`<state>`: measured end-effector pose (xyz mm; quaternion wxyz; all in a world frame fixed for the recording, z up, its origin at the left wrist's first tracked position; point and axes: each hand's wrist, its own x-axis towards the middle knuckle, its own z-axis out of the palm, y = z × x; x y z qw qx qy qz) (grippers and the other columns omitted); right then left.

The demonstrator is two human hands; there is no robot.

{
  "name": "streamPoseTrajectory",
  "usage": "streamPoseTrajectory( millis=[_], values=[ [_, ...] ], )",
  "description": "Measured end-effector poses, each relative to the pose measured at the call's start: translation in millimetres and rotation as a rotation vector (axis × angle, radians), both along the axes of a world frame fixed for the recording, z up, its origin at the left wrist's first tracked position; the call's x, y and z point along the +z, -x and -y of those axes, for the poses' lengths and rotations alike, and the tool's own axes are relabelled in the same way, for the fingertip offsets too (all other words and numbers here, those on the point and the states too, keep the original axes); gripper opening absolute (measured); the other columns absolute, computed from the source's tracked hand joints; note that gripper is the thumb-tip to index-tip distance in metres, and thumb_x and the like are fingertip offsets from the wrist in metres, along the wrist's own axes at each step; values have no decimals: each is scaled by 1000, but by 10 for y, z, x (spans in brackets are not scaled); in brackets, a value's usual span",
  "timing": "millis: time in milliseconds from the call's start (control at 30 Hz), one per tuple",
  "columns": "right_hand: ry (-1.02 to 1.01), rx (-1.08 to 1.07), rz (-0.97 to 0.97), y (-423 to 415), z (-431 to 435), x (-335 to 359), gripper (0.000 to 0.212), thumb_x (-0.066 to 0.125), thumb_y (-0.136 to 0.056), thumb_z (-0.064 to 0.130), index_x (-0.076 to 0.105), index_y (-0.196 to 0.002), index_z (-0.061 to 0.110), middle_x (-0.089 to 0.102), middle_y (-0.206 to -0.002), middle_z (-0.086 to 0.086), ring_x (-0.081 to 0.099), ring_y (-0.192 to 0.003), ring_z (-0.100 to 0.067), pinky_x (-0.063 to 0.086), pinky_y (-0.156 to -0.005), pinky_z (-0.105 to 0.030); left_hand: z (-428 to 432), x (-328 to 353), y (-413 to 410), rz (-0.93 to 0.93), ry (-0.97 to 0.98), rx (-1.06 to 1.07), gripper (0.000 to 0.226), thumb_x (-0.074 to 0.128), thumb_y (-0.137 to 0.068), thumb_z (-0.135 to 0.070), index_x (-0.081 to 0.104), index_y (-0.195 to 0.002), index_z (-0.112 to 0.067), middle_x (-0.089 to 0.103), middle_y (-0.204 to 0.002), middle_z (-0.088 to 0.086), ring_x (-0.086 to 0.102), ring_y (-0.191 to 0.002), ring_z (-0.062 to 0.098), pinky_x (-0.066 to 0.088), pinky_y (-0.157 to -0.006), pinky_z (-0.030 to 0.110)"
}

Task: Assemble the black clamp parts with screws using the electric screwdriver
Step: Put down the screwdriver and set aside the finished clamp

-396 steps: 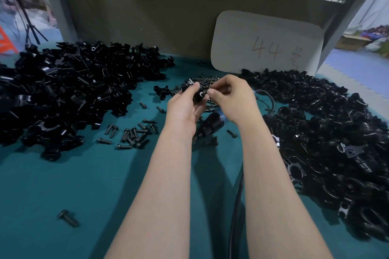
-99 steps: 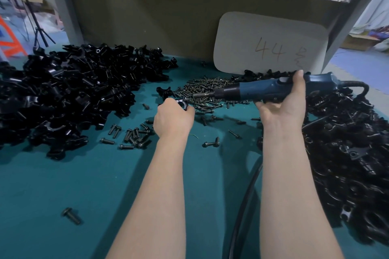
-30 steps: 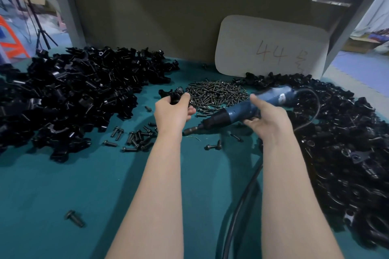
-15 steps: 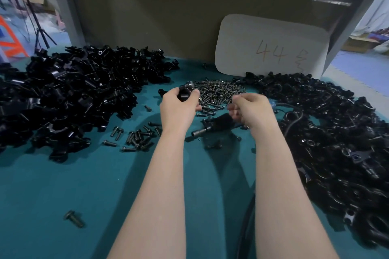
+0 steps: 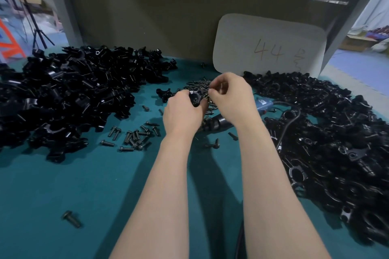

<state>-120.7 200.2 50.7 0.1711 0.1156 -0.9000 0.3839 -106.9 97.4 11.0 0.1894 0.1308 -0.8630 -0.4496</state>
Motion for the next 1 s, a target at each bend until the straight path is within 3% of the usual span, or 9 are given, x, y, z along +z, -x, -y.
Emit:
streamPoseTrajectory(
  millis=[67, 133, 267, 367, 467, 600, 767, 900, 1000],
  values=[
    [29, -34, -14, 2, -76, 35, 10, 59, -89, 12, 57, -88, 21, 54, -79, 13, 51, -72, -1, 44, -69, -15, 37, -23, 15, -11, -114, 22, 17, 61, -88, -36, 63, -88, -19, 71, -80, 3, 68, -82, 21, 55, -72, 36],
    [43, -104, 63, 21, -201, 40, 5, 59, -89, 14, 59, -87, 18, 60, -82, 7, 58, -79, -11, 49, -78, -25, 60, -23, 28, -65, -371, 16, 11, 62, -91, -30, 61, -85, -21, 71, -76, 1, 70, -73, 15, 58, -72, 34],
    [-93, -111, 487, -15, -356, -6, 11, 58, -89, 5, 67, -83, 6, 68, -82, -13, 61, -74, -25, 56, -83, -42, 113, 54, 18, -95, -1080, -27, 8, 64, -92, -18, 59, -87, -13, 70, -76, 5, 67, -56, 6, 52, -51, 17],
    [-211, -90, 614, -35, -312, -40, 18, 56, -87, 0, 67, -99, -7, 69, -88, -20, 59, -72, -25, 54, -89, -45, 174, 61, 5, -44, -1343, -104, 10, 64, -91, -16, 57, -93, -10, 72, -93, 15, 68, -58, 8, 54, -52, 17],
    [-92, -111, 650, -9, -315, -44, 16, 62, -88, 2, 66, -101, -7, 65, -75, -16, 58, -58, -20, 57, -74, -34, 205, 44, 3, -12, -1453, -142, 11, 62, -92, -17, 57, -96, -8, 72, -95, 17, 70, -65, 11, 56, -57, 18],
    [-112, -163, 666, 14, -384, -23, 20, 60, -88, 1, 63, -107, -4, 66, -81, -17, 55, -51, -16, 54, -58, -24, 226, 41, 10, -14, -1555, -160, 11, 62, -92, -16, 55, -93, -7, 72, -86, 18, 71, -73, 17, 58, -62, 21],
    [-364, -103, 709, 6, -411, -104, 28, 70, -82, 10, 64, -107, 2, 67, -89, -14, 55, -66, -23, 48, -69, -32, 213, 50, 15, -18, -1589, -149, 10, 62, -91, -9, 56, -85, -3, 67, -85, 18, 69, -79, 24, 60, -67, 25],
    [-431, -75, 736, 11, -394, -148, 27, 70, -82, 13, 65, -106, 2, 64, -87, -12, 56, -73, -25, 51, -75, -32, 197, 45, 38, -25, -1561, -150, 9, 62, -92, -7, 56, -97, -2, 62, -100, 20, 68, -81, 24, 60, -68, 24],
    [-464, -40, 734, 9, -403, -142, 30, 71, -82, 18, 65, -107, 3, 63, -91, -10, 57, -77, -25, 48, -73, -31, 185, 32, 51, -1, -1513, -154, 10, 62, -93, -11, 57, -91, -3, 64, -100, 19, 69, -80, 22, 60, -71, 25]
  ],
)
